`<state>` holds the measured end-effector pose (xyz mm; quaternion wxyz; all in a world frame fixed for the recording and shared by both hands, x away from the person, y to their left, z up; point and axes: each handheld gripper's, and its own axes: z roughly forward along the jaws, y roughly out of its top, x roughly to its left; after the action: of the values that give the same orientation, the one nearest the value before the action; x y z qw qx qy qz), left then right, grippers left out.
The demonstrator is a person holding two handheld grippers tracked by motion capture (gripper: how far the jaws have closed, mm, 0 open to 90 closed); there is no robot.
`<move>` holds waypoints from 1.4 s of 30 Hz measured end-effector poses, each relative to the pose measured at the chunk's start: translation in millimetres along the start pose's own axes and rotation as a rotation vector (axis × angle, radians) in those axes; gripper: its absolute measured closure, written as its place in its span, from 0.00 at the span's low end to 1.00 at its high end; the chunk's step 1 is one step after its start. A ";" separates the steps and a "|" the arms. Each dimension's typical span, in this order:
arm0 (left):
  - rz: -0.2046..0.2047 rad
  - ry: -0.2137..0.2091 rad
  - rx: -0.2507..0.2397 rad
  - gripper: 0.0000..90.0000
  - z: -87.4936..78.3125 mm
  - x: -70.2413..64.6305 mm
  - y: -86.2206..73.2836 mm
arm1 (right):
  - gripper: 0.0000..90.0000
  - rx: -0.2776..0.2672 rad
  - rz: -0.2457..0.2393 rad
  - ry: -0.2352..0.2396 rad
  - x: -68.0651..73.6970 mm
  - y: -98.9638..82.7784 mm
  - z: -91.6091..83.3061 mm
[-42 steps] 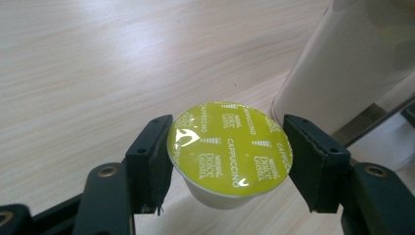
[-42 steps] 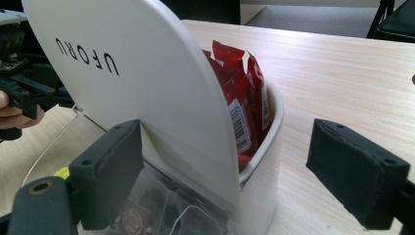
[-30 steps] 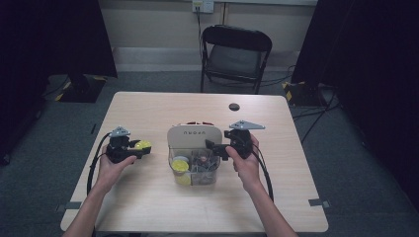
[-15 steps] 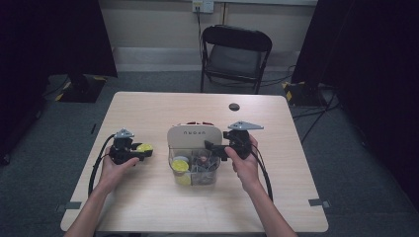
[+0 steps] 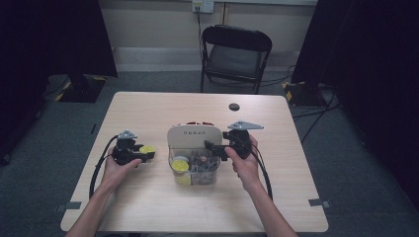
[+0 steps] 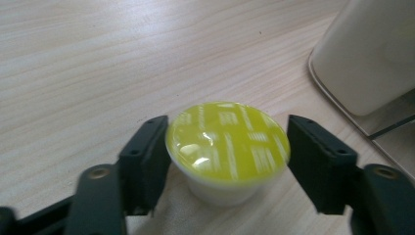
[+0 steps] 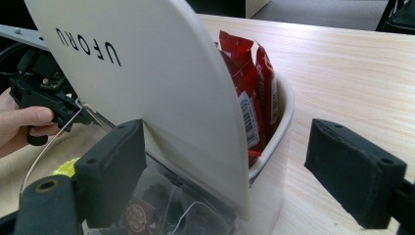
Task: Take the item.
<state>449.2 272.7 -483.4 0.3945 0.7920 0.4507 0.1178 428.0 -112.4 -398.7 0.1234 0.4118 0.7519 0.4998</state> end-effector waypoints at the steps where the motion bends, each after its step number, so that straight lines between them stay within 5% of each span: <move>1: 0.003 0.004 0.004 0.30 -0.2 -0.2 -0.1 | 0.16 0.001 -0.003 -0.002 0.1 0.1 0.0; 13: -0.025 -0.011 -0.028 0.21 -20.8 -2.9 -8.7 | 0.16 0.007 -0.016 0.004 0.3 1.5 -3.8; 18: 0.038 0.001 0.015 0.22 -25.3 -12.3 -13.5 | 0.16 -0.003 -0.025 0.006 0.3 2.1 -8.5; 25: 0.053 -0.009 0.057 0.21 -28.9 -20.8 -25.5 | 0.16 -0.011 -0.029 0.009 -0.1 1.0 -12.6; 29: 0.061 -0.004 0.036 0.22 -29.8 -25.9 -32.4 | 0.18 -0.020 -0.024 0.025 0.3 1.6 -10.9; 33: 0.054 -0.006 0.064 0.23 -23.8 -27.5 -36.1 | 0.29 -0.026 -0.017 0.054 1.6 3.4 -10.3; 40: 0.167 0.057 0.041 0.21 -16.0 -37.0 -42.9 | 0.34 -0.046 -0.014 0.067 1.3 7.6 -15.8; 42: 0.166 0.062 0.020 0.19 -14.5 -38.3 -45.4 | 0.34 -0.055 -0.020 0.078 3.4 9.5 -17.5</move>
<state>391.5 262.1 -500.5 0.3611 0.8267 0.3965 0.1700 420.1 -119.7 -381.6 0.1104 0.3810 0.7463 0.5345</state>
